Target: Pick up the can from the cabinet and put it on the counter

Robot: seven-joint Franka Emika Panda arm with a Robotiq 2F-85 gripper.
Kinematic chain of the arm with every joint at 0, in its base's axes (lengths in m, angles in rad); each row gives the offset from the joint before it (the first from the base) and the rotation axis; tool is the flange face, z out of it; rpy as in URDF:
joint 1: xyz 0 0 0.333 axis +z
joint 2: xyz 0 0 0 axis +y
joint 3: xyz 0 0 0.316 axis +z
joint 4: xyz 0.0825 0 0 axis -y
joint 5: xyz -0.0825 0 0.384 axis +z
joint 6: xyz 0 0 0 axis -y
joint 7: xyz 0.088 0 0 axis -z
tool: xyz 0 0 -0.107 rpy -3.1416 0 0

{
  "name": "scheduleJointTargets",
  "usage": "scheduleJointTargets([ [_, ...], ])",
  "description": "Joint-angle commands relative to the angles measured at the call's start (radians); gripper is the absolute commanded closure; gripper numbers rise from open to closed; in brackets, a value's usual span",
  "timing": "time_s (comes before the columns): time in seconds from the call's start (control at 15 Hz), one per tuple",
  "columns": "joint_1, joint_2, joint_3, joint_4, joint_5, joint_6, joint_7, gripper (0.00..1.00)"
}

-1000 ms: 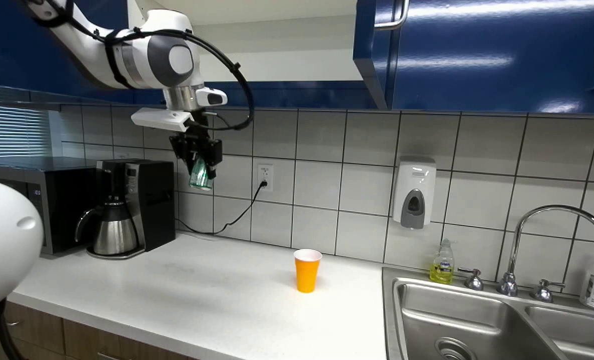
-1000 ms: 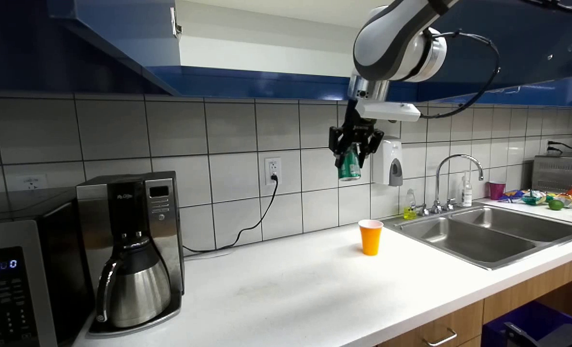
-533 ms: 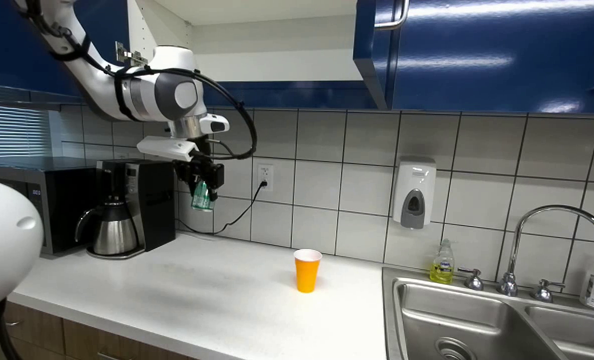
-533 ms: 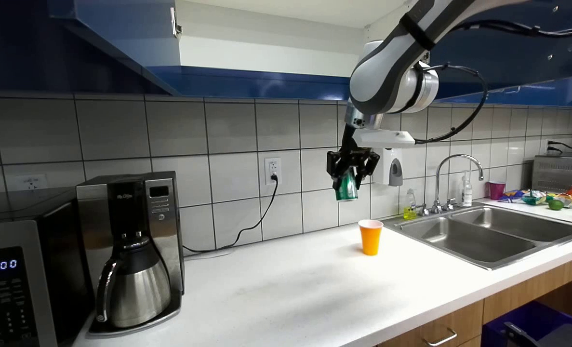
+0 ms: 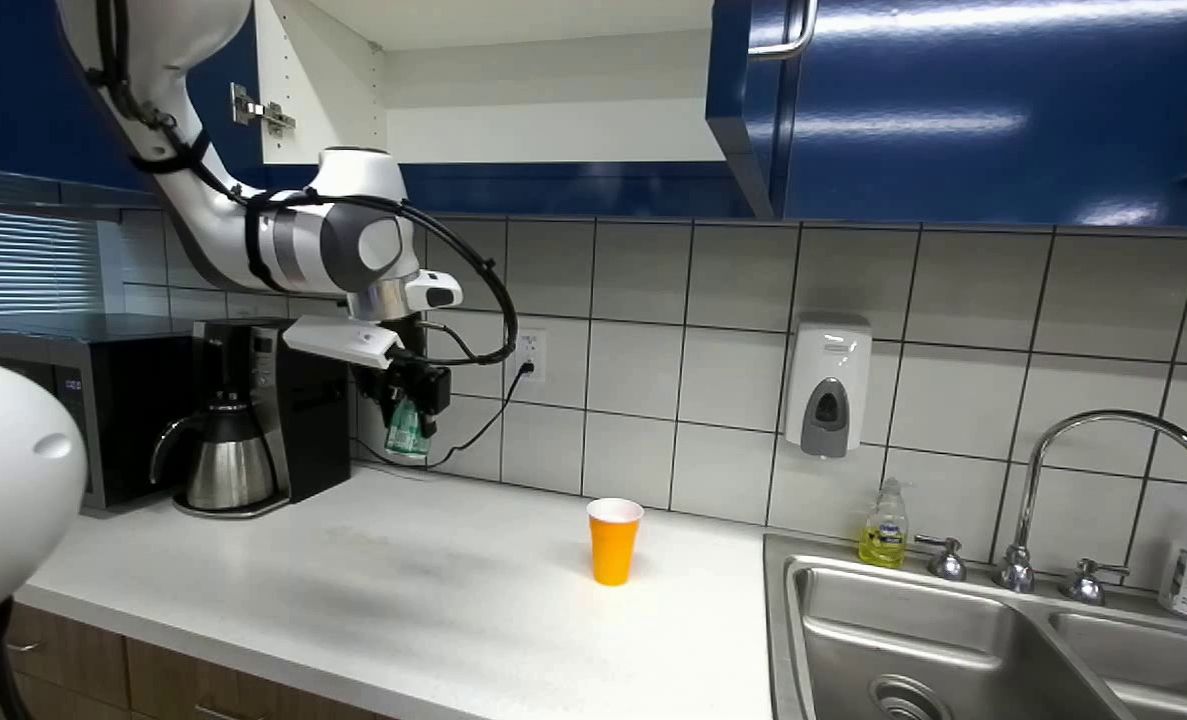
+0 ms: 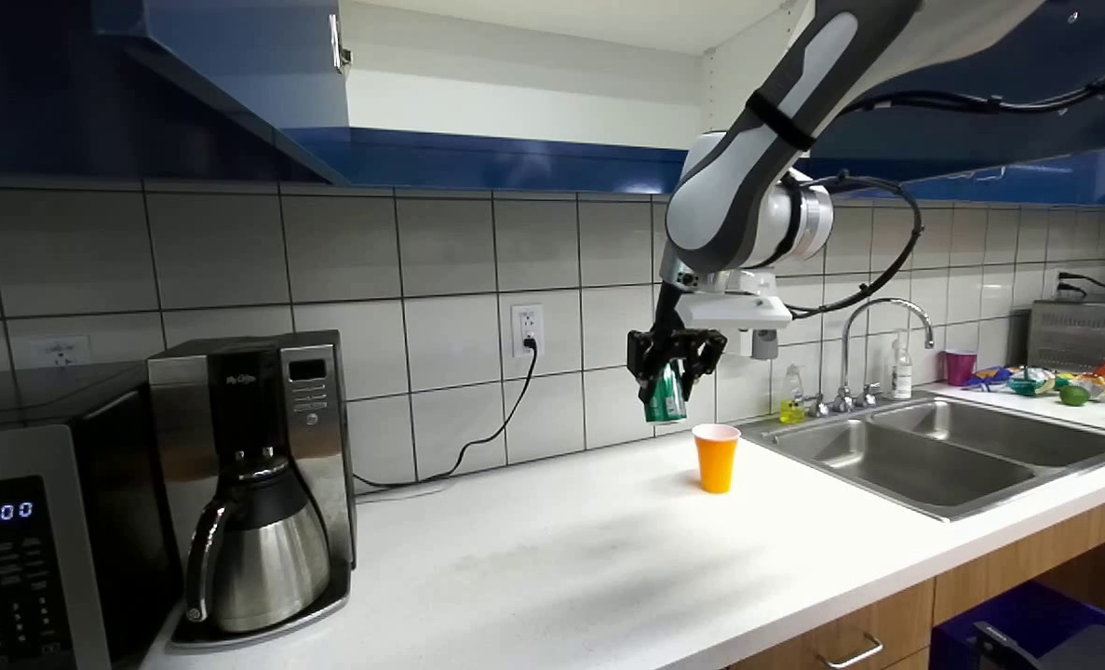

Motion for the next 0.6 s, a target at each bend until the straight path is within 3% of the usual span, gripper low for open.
scheduleJointTargets([
  [0.0,-0.009,0.037,0.007,0.005,0.031,0.052,-0.043,0.62],
  [0.53,-0.009,0.137,0.009,-0.001,0.042,0.154,-0.056,0.62],
])
